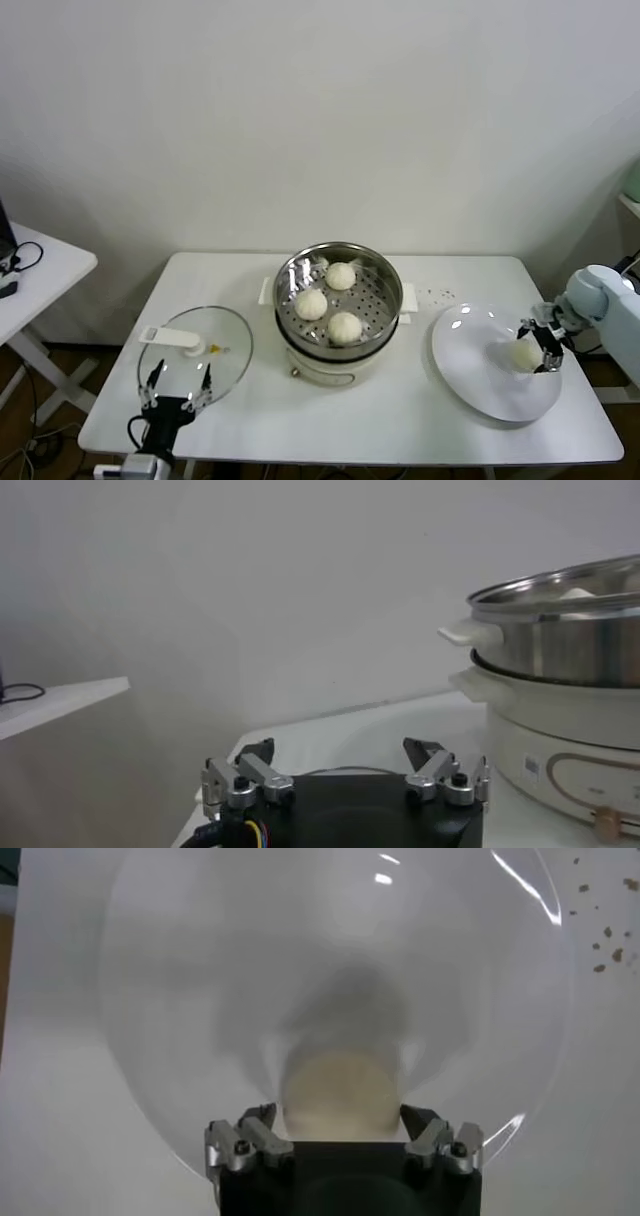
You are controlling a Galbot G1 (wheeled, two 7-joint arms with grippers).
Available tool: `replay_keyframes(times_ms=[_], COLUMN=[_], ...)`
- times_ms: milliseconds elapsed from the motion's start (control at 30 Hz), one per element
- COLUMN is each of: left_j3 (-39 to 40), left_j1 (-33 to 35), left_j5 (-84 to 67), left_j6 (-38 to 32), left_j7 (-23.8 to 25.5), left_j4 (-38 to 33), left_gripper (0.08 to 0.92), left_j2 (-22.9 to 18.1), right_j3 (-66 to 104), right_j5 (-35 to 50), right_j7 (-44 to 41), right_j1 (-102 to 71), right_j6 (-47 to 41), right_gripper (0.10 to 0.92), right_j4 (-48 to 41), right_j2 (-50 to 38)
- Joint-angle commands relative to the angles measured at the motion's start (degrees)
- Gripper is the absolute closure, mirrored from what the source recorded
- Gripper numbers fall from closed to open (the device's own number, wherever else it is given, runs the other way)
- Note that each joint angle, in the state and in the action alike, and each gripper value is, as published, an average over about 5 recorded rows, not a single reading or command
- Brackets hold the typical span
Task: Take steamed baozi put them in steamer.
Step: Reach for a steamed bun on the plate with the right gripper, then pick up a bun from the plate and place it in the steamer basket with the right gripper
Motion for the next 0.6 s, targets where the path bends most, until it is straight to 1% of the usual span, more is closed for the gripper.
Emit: replay_keyframes(times_ms=[33,200,400,500,600], left_j3=[-0.03,-0.02,-0.14,-0.18,-0.22], left_j1=[0.12,0.16,0.14,0.22,0.31], left_j5=[0.00,-0.02,-0.14,-0.20,-0.29], left_j6=[-0.03,-0.08,-0.08,-0.16,-0.27], left_j7=[0.01,0.01,0.03,0.04,0.08], left_j4=[-0.03,-0.06,-0.32,-0.42,-0.41], left_gripper=[0.177,0.177,0.177,0.177,0.177], left_j2=[0.05,0.02,0.01,-0.03,-0.04], right_j3=[0.52,0.43,-0.98,-3.85,-10.26], right_j5=[-0.76,0.38,3.01,7.31,15.68], right_j7=[-0.12,-0.12,-0.10,-0.12,0.06], right_j1=[-0.14,-0.02,1.58,4.36,11.07], right_j6=[0.33,0.00,-1.10,-2.62,-5.33], right_gripper=[0.232,0.278,0.296,0.308,0.312], right_j4=[-0.60,-0.51,-0.66,-0.31,0.83], right_j2=[0.56,0.37,-0.15,-1.01,-2.20])
